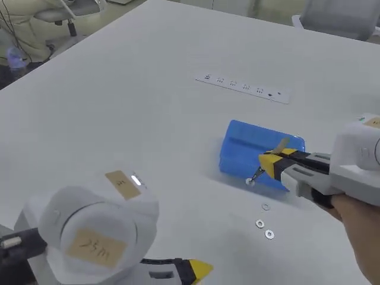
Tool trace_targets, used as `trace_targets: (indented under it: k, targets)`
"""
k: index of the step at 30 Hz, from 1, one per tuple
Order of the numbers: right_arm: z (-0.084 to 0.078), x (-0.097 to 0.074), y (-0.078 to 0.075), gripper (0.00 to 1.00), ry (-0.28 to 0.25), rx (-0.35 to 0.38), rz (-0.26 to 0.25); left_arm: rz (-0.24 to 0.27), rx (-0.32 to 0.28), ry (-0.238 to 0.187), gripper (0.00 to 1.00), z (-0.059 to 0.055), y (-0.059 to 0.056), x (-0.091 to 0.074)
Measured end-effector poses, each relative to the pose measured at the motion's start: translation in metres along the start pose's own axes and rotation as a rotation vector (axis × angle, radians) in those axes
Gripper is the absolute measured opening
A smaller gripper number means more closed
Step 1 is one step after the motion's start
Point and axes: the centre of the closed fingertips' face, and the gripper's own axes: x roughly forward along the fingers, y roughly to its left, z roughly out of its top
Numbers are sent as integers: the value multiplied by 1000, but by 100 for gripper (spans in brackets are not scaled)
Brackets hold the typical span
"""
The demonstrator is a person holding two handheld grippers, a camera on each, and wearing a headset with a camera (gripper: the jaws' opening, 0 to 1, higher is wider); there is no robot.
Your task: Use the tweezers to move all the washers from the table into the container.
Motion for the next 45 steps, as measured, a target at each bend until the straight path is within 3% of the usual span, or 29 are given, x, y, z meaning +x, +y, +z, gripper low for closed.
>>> trace_targets:
  k: [7, 23, 28, 31, 36, 41, 45]
  targets:
    - [14, -2, -1, 1, -24, 2, 0, -5, -1, 7, 98, -2, -1, 2]
    - [25, 3, -6, 1, -51, 15, -9, -10, -7, 32, 96, -8, 0, 4]
    - [31, 5, -20, 1, -75, 31, -54, 8, -21, 20, 95, -6, 3, 3]
    - [33, 7, -31, 1, -84, 37, -83, -1, -11, 41, 95, -8, 2, 5]
    - [34, 14, -47, 1, -95, 63, -114, 3, 2, 39, 94, -6, 3, 4]
    - [30, 27, -62, 1, -83, 64, -145, -2, 7, 44, 94, -6, 1, 5]
    - [18, 37, -64, 1, -46, 71, -139, -3, 12, 44, 94, -5, 0, 5]
